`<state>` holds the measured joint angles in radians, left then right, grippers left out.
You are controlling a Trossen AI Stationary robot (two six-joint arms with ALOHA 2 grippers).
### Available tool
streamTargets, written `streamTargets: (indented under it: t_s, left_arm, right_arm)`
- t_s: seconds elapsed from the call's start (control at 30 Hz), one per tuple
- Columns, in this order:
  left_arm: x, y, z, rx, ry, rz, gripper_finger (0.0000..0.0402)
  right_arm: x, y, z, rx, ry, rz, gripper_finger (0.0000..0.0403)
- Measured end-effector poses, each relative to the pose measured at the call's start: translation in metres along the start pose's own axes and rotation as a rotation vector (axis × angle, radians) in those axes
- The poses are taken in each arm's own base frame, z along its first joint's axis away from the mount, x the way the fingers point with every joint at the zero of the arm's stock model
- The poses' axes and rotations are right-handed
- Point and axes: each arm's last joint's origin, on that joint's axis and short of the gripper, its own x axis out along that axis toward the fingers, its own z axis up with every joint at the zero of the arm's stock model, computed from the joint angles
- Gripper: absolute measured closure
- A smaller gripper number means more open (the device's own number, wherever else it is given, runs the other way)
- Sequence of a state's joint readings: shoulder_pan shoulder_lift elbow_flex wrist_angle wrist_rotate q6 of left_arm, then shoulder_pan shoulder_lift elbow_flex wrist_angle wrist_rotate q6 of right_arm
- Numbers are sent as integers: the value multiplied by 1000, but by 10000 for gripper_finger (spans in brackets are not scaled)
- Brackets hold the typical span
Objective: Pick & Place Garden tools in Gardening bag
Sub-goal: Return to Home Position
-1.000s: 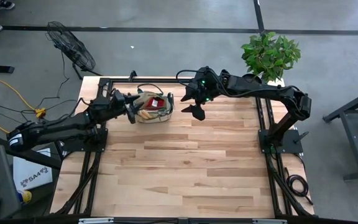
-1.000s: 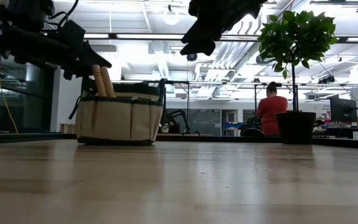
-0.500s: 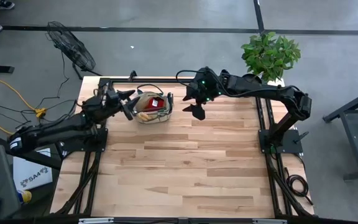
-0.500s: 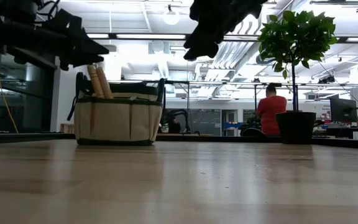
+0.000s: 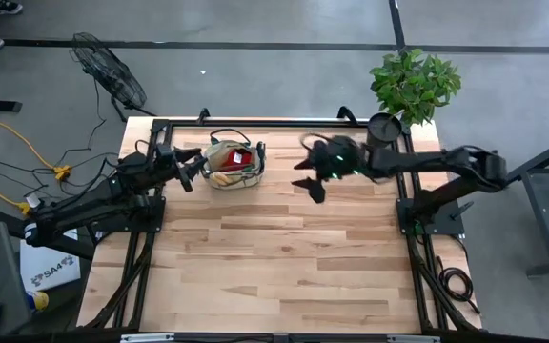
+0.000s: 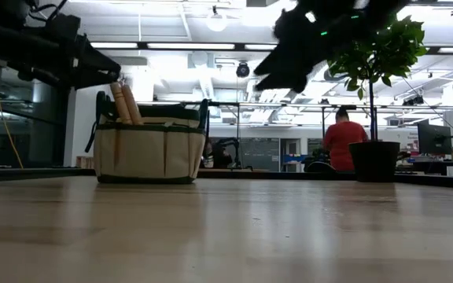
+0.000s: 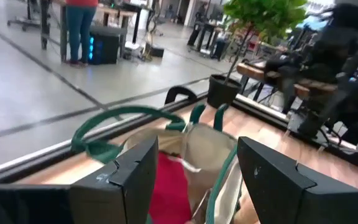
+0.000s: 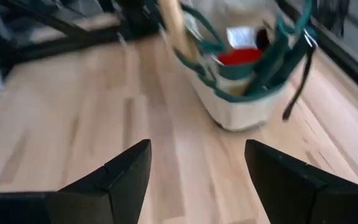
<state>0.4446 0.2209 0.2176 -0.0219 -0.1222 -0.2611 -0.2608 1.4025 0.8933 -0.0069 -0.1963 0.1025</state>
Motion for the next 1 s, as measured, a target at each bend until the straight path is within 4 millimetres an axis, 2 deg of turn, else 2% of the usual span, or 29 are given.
streamTargets:
  t_s: [0.07,0.2,0.37,0.7,1.0]
  left_arm:
    - [0,1,-2,-4,20,5,188]
    - [1,1,-7,-10,30,-6,188]
    - [6,6,-27,-59,-46,-31,188]
    - [5,-4,-37,-45,-71,-100,188]
    - [1,-13,-41,24,-65,-62,188]
  right_arm:
    - [-10,8,-11,-11,-86,17,151]
    - [-31,11,-35,32,-249,98,151]
    - [-56,12,-63,69,-404,117,151]
    - [-87,11,-93,101,-497,83,151]
    - [-110,8,-119,108,-608,64,151]
